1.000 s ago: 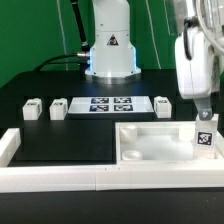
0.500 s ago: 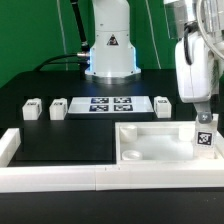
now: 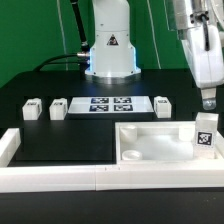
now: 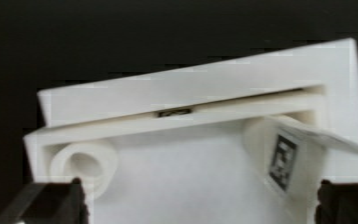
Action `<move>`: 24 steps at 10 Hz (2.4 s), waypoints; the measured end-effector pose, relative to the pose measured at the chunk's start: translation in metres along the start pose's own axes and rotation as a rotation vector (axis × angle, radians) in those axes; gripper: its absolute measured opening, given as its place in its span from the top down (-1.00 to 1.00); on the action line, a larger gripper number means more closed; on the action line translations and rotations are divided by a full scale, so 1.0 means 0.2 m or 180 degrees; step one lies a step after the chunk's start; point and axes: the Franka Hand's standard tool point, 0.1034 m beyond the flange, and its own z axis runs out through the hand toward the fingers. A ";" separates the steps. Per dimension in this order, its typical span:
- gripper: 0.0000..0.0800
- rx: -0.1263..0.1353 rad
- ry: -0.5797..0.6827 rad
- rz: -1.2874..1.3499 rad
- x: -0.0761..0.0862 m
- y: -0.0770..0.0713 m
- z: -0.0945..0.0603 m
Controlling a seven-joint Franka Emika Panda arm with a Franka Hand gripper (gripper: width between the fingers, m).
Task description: Assemble square table
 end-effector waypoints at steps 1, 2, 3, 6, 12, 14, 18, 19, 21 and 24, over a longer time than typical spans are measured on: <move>-0.62 0.0006 0.0002 -0.0178 0.01 -0.01 0.00; -0.62 0.0005 0.0005 -0.0404 0.01 -0.01 0.00; -0.62 0.0004 0.0004 -0.0633 0.01 -0.01 0.00; -0.62 0.0010 0.0018 -0.1639 0.01 0.06 0.01; -0.62 0.0000 0.0130 -0.3165 0.07 0.25 0.03; -0.62 -0.0050 0.0115 -0.3740 0.09 0.27 0.04; -0.62 -0.0387 0.0282 -0.4890 0.12 0.59 0.17; -0.62 -0.0421 0.0240 -0.5102 0.13 0.58 0.16; -0.62 -0.0458 0.0196 -0.5292 0.14 0.58 0.17; -0.62 -0.0942 -0.0327 -0.4993 0.17 0.71 0.20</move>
Offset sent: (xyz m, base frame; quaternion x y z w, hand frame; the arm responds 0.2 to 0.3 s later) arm 0.0000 0.0000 0.0000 0.0000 0.0000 -0.1296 0.9916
